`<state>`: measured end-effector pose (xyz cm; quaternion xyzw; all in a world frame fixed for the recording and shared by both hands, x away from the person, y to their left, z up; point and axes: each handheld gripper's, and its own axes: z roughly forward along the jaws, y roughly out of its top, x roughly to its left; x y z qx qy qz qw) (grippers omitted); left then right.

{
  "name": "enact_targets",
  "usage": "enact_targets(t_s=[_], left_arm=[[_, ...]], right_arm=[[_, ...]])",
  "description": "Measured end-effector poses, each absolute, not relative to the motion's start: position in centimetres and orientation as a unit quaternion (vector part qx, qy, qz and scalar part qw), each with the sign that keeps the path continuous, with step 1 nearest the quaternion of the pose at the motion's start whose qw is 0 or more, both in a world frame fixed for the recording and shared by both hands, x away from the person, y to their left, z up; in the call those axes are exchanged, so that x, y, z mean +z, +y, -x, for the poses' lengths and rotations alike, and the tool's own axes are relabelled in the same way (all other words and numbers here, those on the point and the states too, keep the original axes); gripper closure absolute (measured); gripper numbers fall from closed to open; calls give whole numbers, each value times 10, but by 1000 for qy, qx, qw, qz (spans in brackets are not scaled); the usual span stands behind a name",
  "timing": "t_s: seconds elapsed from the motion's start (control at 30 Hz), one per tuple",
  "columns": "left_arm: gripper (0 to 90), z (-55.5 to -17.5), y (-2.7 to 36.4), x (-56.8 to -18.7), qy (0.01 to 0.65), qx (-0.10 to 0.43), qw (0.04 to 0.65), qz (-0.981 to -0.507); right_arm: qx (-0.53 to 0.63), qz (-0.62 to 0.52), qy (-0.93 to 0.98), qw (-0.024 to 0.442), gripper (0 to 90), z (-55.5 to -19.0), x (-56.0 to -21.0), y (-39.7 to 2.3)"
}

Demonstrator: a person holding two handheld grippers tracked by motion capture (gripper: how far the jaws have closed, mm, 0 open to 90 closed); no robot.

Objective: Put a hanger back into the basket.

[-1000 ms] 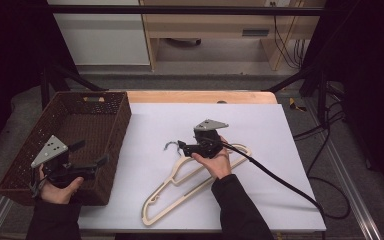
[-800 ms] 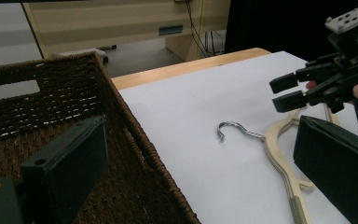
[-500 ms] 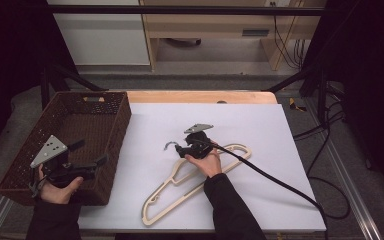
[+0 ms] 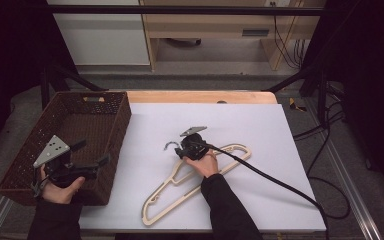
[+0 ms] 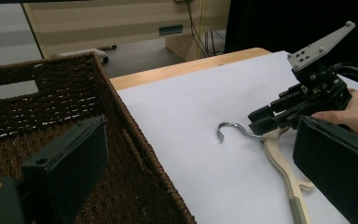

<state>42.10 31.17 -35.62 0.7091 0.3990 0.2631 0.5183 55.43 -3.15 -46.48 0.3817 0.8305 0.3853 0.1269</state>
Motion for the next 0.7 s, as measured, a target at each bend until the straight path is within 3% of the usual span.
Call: enact_targets(t_s=[0.33, 0.7], left_arm=[[32, -421, 311, -357, 399, 262, 518, -709], [36, -418, 308, -354, 395, 266, 520, -709]], right_arm=[[365, -392, 837, 110, 853, -556, -471, -24], [373, -407, 827, 108, 879, -555, -465, -26]])
